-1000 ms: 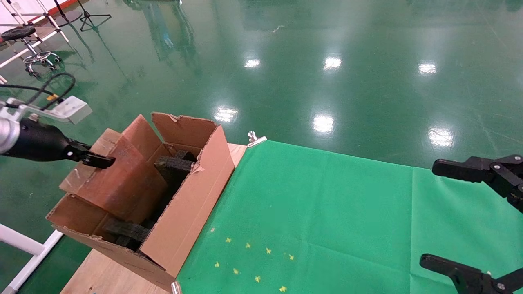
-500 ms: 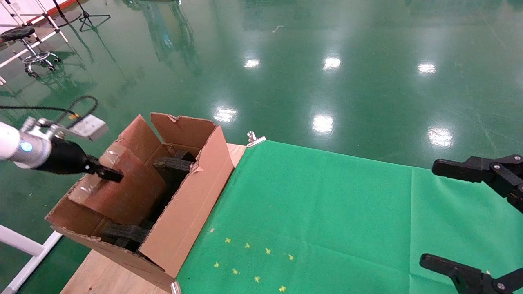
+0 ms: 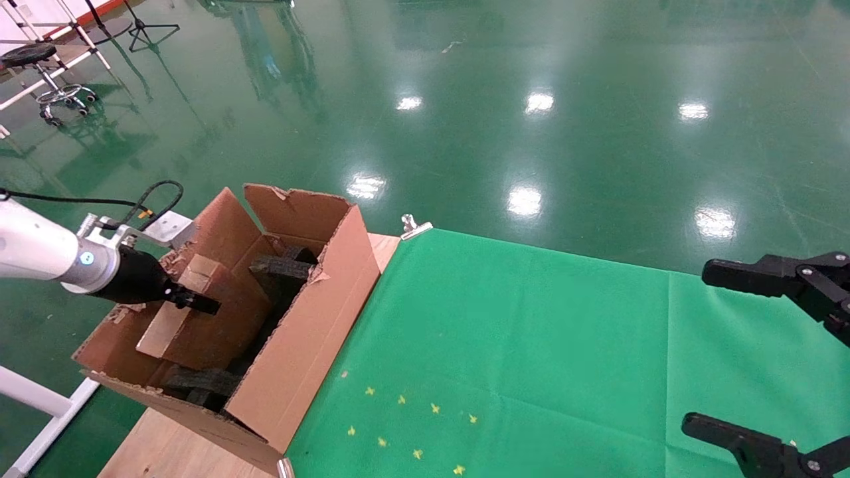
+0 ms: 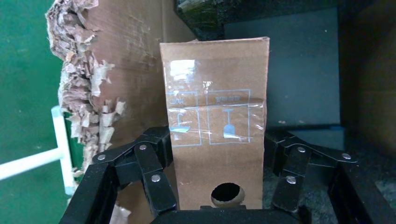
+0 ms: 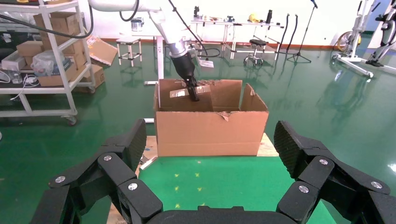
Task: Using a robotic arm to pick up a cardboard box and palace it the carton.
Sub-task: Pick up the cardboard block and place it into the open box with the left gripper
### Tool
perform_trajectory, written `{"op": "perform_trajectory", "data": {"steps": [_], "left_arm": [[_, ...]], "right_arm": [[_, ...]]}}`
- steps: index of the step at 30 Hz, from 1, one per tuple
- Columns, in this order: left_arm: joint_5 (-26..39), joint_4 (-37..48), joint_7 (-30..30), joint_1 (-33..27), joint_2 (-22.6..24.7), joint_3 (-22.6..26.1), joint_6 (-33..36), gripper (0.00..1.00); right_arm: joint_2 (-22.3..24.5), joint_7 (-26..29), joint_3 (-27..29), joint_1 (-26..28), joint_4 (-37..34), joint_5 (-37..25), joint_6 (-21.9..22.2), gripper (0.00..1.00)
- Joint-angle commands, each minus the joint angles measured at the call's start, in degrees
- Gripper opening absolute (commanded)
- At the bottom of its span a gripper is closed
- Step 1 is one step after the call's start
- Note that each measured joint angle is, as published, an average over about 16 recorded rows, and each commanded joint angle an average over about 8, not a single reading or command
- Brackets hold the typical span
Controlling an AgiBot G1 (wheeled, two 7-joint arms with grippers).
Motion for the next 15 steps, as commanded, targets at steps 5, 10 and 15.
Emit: {"op": "perform_trajectory", "data": {"steps": [5,10,15], "left_arm": [[0.1,1.4,-1.5,0.5,1.0,0.1,-1.1,0.61],[0.1,1.7,-1.8,0.6,1.3,0.1,-1.5,1.00],[0.1,1.6,-1.7,0.6,1.2,0.1,-1.4,1.00]], "right_arm": [[0.0,0.0,0.0,0.0,0.0,0.0,0.0,1.00],[0.0,0.0,0.0,0.0,0.0,0.0,0.0,1.00],[0.0,0.0,0.0,0.0,0.0,0.0,0.0,1.00]]}}
